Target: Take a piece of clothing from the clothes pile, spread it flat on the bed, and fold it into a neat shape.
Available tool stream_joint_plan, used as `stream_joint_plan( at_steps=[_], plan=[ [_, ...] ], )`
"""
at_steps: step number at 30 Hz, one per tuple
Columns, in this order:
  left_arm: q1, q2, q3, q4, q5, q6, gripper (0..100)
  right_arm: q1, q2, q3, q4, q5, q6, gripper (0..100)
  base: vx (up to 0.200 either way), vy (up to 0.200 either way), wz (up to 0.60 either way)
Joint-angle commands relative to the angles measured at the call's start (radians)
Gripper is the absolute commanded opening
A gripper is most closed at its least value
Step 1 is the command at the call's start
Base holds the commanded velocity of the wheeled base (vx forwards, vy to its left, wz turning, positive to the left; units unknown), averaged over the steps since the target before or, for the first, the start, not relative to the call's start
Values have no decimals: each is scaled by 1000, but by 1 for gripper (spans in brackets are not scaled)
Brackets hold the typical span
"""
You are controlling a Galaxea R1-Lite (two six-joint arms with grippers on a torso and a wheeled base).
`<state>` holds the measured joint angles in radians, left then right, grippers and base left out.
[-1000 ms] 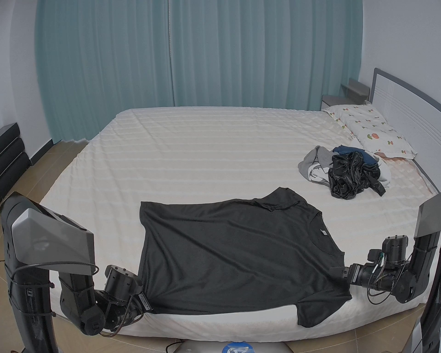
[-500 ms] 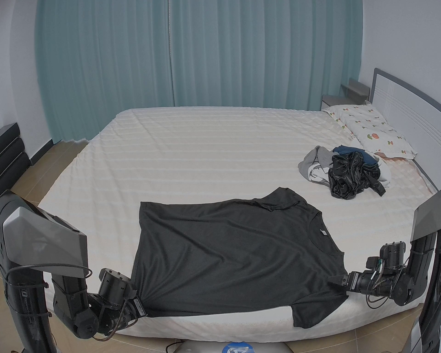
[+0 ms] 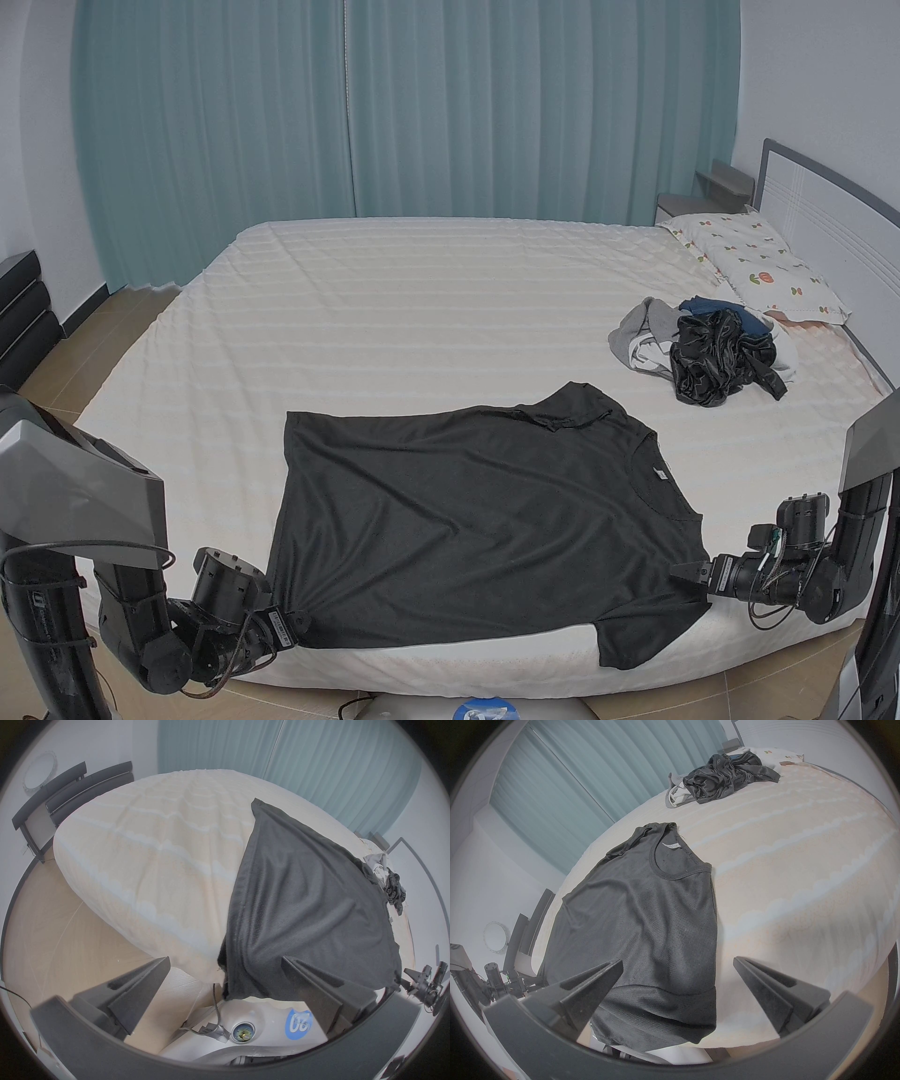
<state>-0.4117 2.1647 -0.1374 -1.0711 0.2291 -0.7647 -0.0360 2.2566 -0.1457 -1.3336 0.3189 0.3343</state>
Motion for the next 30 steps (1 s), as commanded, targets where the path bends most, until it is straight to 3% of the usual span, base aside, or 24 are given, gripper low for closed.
stream_joint_plan(
  at_steps=[1, 3, 4, 12, 20, 30],
  plan=[
    [1, -16, -7, -3, -4, -2, 100, -2, 0, 0, -1, 2, 0, 100, 0, 0, 0],
    [1, 0, -34, -3, -11, -30, 100, -2, -2, 0, -4, 3, 0, 100, 0, 0, 0],
    [1, 3, -34, -3, -19, -35, 0, -2, -2, 0, -4, 3, 2, 100, 0, 0, 0],
    [2, 15, -5, 10, -27, -18, 0, -5, 6, -2, -2, 3, 0, 100, 0, 0, 0],
    [36, -59, 39, 23, 7, 58, 0, -22, 6, 18, -2, 34, -1, 100, 0, 0, 0],
    [111, -195, 32, 194, 9, 137, 0, -10, 51, -9, -4, 48, 0, 100, 0, 0, 0]
  ],
)
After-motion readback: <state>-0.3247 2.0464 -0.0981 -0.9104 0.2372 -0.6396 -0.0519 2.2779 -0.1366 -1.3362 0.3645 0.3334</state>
